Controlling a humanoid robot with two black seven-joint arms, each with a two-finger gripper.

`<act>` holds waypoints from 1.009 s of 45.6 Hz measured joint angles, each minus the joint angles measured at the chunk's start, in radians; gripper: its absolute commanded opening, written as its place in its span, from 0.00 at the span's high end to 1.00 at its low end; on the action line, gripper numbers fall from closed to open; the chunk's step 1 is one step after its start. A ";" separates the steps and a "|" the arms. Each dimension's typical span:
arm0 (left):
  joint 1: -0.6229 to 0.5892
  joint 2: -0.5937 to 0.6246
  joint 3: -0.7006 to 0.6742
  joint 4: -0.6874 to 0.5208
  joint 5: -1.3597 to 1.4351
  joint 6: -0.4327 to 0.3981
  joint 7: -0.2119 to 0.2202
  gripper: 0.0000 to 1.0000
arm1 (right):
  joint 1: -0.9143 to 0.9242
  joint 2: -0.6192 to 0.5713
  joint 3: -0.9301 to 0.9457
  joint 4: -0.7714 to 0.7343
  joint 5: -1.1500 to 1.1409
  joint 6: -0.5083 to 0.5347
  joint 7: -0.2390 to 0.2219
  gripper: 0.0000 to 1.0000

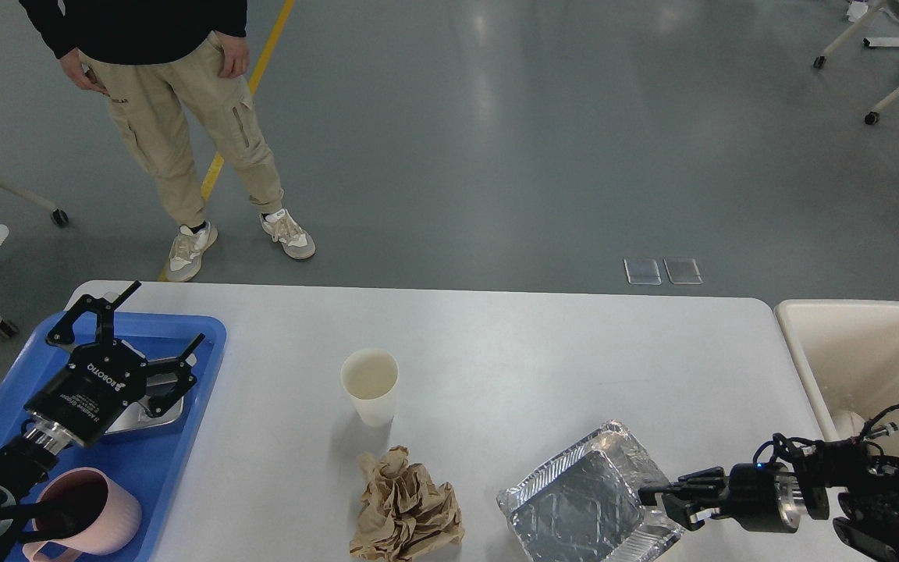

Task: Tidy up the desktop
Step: 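Grasp the foil tray edge with the right gripper and lift it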

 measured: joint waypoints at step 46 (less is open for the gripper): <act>-0.012 -0.006 0.001 0.005 0.001 0.006 0.001 0.02 | 0.251 -0.070 -0.014 -0.022 0.181 0.272 -0.017 1.00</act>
